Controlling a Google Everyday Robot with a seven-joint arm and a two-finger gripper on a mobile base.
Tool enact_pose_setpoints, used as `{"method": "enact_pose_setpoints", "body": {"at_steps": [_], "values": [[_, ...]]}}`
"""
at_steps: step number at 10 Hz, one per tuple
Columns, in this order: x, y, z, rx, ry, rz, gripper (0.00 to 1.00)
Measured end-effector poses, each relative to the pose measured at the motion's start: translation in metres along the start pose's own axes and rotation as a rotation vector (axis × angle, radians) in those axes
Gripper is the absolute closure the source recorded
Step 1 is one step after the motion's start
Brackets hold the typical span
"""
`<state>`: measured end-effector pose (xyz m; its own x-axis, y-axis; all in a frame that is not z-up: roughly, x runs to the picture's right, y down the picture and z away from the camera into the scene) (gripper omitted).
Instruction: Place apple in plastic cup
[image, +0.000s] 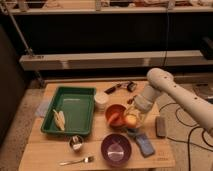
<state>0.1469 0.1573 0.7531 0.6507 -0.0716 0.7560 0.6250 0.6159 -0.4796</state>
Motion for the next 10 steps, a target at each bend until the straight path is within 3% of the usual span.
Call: {"method": "enact_pose_setpoints", "body": {"at_steps": [7, 10], "values": [[0.0005, 0.0011, 0.0000, -0.011, 0.007, -0.007, 0.38], [-0.0001, 0.0046, -0.0057, 0.007, -0.007, -0.024, 0.38]]}}
